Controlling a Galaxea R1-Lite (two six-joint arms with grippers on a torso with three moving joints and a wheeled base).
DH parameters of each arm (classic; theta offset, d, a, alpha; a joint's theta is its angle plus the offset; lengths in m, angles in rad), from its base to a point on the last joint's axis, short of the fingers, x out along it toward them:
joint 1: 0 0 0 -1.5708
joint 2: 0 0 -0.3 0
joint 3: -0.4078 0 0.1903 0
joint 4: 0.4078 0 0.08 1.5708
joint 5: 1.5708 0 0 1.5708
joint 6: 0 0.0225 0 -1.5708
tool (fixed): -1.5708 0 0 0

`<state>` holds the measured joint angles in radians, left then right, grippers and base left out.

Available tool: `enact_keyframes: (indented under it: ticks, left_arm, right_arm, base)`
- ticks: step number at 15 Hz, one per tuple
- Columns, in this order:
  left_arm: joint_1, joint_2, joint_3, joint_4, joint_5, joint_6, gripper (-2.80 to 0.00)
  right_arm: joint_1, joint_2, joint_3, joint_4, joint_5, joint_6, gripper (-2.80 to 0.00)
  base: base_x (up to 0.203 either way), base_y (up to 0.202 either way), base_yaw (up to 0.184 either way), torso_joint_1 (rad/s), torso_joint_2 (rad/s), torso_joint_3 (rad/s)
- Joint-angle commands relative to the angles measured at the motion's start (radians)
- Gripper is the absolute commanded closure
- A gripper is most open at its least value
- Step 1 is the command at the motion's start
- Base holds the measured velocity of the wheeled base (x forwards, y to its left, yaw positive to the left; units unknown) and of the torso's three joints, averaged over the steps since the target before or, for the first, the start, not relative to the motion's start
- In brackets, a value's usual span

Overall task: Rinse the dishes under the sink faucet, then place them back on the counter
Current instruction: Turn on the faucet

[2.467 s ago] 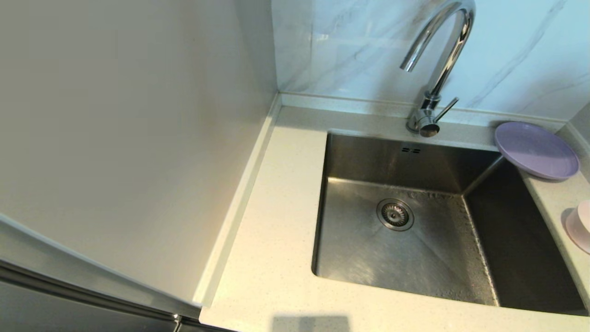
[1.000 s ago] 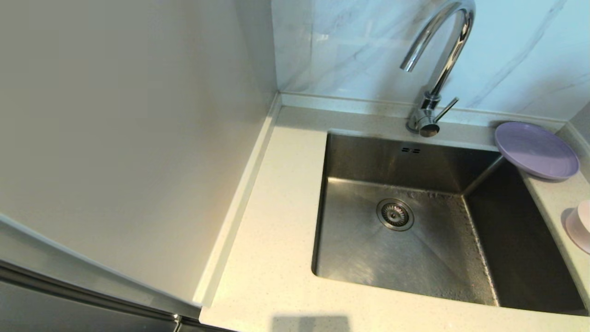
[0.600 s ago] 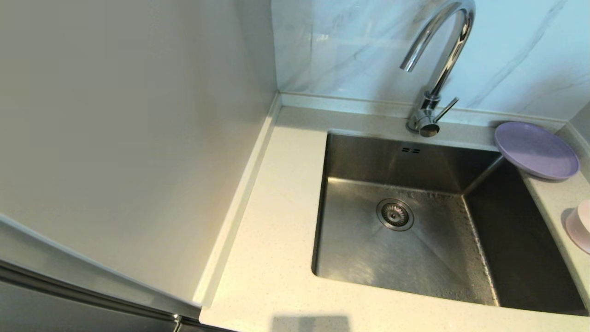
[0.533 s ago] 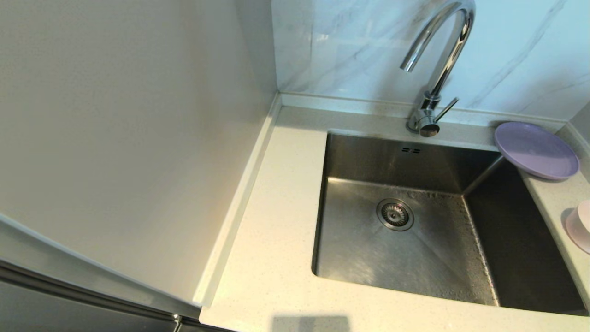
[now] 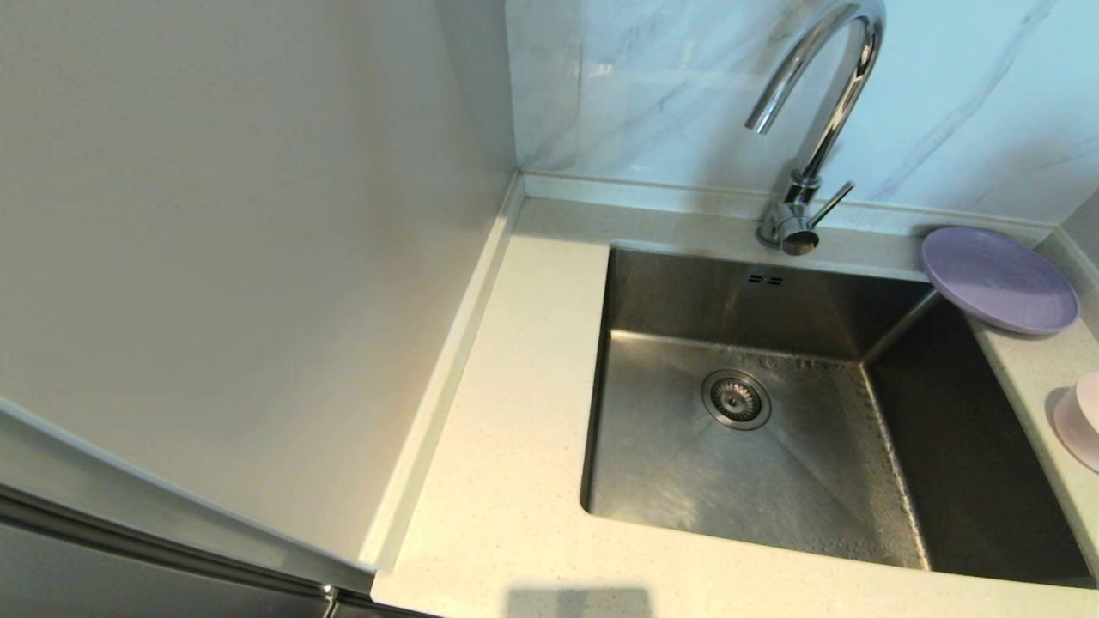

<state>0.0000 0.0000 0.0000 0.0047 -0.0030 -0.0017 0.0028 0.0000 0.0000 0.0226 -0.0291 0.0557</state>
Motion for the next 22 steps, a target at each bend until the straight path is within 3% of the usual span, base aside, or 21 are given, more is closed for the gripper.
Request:
enact_keyframes:
  ticks: [1,5,11,16,22]
  left_arm:
    - [0.0,0.0,0.0,0.0,0.0,0.0,0.0]
    - [0.0,0.0,0.0,0.0,0.0,0.0,0.0]
    - [0.0,0.0,0.0,0.0,0.0,0.0,0.0]
    - [0.0,0.0,0.0,0.0,0.0,0.0,0.0]
    - [0.0,0.0,0.0,0.0,0.0,0.0,0.0]
  right_arm:
    - [0.0,0.002,0.008,0.0,0.0,0.001,0.0]
    - [0.0,0.002,-0.008,0.013,0.007,-0.019,0.0]
    - [0.003,0.18,-0.179,0.026,0.024,0.027,0.0]
    - [0.003,0.521,-0.369,-0.004,0.07,0.199,0.0]
    - [-0.006,0.964,-0.508,-0.371,0.102,0.349,0.0]
  base:
    - [0.0,0.0,0.0,0.0,0.0,0.0]
    - [0.0,0.0,0.0,0.0,0.0,0.0]
    - [0.0,0.0,0.0,0.0,0.0,0.0]
    - [0.0,0.0,0.0,0.0,0.0,0.0]
    - [0.0,0.0,0.0,0.0,0.0,0.0]
